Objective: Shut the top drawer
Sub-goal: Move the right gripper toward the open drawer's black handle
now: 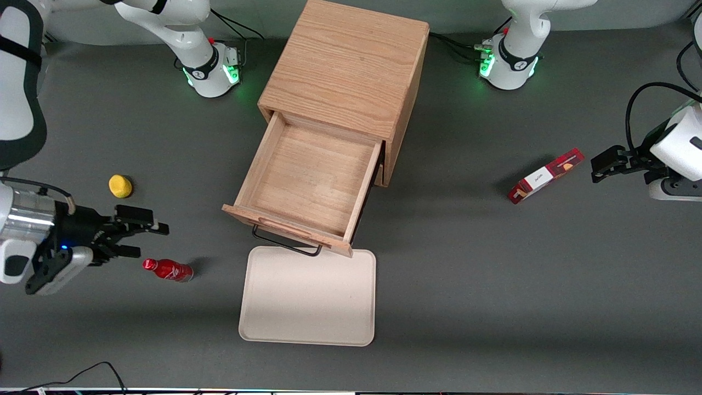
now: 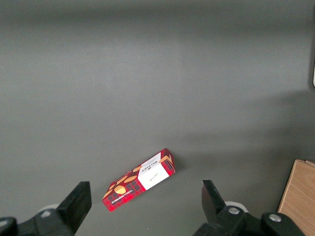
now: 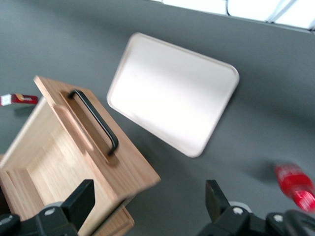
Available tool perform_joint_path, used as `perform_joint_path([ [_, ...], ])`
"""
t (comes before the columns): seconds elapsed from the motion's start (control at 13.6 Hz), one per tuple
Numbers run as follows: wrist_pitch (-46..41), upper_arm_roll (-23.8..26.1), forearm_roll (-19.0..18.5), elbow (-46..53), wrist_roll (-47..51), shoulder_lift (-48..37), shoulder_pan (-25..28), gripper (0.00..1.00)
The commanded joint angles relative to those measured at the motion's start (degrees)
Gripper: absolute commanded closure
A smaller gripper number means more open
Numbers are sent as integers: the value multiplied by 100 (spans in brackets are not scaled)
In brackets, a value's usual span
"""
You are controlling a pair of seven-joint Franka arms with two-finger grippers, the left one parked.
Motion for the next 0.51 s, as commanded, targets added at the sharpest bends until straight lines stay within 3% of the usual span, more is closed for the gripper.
perform_joint_path([
  [0.0, 142, -13, 203, 902, -67, 755, 291, 0],
  [0.44, 688, -56, 186, 1035, -129, 1161, 985, 0],
])
